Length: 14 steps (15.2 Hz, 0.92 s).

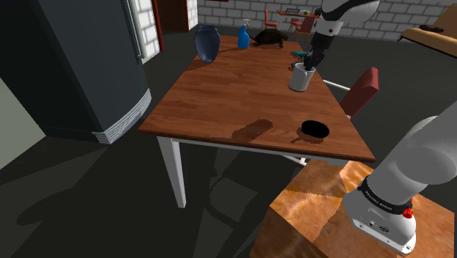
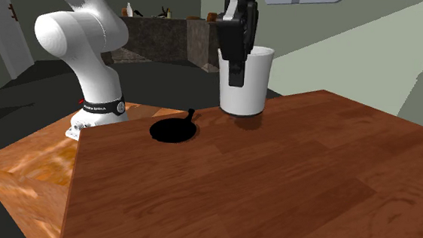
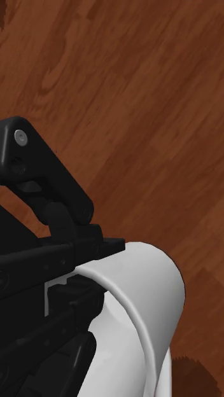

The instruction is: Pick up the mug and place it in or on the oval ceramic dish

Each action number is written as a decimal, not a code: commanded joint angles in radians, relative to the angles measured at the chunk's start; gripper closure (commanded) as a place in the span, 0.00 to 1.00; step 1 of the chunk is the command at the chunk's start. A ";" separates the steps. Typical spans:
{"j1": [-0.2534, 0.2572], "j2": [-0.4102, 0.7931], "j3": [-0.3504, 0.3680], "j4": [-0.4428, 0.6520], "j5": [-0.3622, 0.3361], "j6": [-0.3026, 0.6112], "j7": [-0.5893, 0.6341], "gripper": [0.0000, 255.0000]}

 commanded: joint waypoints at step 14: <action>-0.094 -0.636 0.114 -0.474 -0.122 -0.152 0.125 1.00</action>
